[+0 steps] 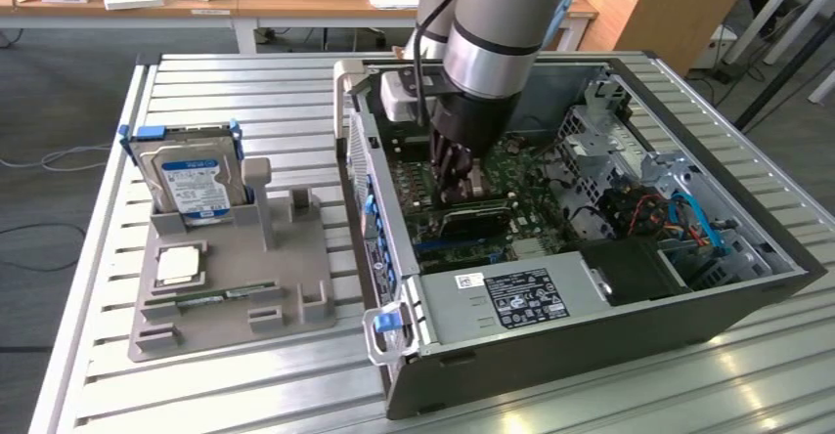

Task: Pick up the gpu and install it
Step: 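Press down on the gpu until it lock into place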

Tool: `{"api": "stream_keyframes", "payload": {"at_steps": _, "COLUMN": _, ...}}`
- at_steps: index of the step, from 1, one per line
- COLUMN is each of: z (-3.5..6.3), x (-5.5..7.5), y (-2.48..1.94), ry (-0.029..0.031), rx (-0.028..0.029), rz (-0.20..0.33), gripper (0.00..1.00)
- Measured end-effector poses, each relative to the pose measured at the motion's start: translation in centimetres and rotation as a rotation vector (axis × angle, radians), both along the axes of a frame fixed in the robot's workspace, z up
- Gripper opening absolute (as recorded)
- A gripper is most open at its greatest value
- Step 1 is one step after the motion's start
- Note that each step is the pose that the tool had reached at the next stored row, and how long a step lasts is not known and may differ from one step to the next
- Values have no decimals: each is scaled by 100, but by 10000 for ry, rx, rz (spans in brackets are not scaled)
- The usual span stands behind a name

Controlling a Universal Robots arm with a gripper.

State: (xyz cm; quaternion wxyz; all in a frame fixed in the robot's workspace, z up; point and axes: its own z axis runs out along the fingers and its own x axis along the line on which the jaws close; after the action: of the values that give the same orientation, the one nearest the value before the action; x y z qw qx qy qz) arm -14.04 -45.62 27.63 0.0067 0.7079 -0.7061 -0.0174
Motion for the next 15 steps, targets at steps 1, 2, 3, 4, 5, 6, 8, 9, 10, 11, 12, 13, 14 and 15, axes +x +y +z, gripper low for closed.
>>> {"api": "stream_keyframes", "payload": {"at_steps": 1, "z": -1, "x": -6, "y": -8, "ry": -4, "rx": 7, "rz": -2, "gripper": 11}}
{"api": "stream_keyframes", "payload": {"at_steps": 2, "z": -3, "x": -11, "y": -7, "ry": -5, "rx": 9, "rz": -3, "gripper": 11}}
{"api": "stream_keyframes", "payload": {"at_steps": 3, "z": -7, "x": -12, "y": -7, "ry": -7, "rx": 10, "rz": -1, "gripper": 11}}
{"api": "stream_keyframes", "payload": {"at_steps": 4, "z": -12, "x": -12, "y": -8, "ry": -8, "rx": 10, "rz": 0, "gripper": 11}}
{"api": "stream_keyframes", "payload": {"at_steps": 5, "z": -17, "x": -12, "y": -8, "ry": -8, "rx": 9, "rz": 0, "gripper": 11}}
{"api": "stream_keyframes", "payload": {"at_steps": 6, "z": -25, "x": -12, "y": -8, "ry": -10, "rx": 13, "rz": 1, "gripper": 11}}
{"api": "stream_keyframes", "payload": {"at_steps": 8, "z": -41, "x": -13, "y": -8, "ry": -11, "rx": 21, "rz": 0, "gripper": 11}}
{"api": "stream_keyframes", "payload": {"at_steps": 9, "z": -50, "x": -13, "y": -8, "ry": -12, "rx": 24, "rz": 0, "gripper": 11}}
{"api": "stream_keyframes", "payload": {"at_steps": 10, "z": -56, "x": -13, "y": -8, "ry": -11, "rx": 24, "rz": 0, "gripper": 11}}
{"api": "stream_keyframes", "payload": {"at_steps": 11, "z": -57, "x": -13, "y": -8, "ry": -11, "rx": 24, "rz": -1, "gripper": 11}}
{"api": "stream_keyframes", "payload": {"at_steps": 12, "z": -58, "x": -13, "y": -8, "ry": -10, "rx": 22, "rz": 0, "gripper": 11}}
{"api": "stream_keyframes", "payload": {"at_steps": 13, "z": -62, "x": -13, "y": -8, "ry": -11, "rx": 24, "rz": 0, "gripper": 11}}
{"api": "stream_keyframes", "payload": {"at_steps": 14, "z": -67, "x": -12, "y": -8, "ry": -13, "rx": 27, "rz": 0, "gripper": 11}}
{"api": "stream_keyframes", "payload": {"at_steps": 15, "z": -74, "x": -13, "y": -8, "ry": -13, "rx": 27, "rz": -1, "gripper": 11}}
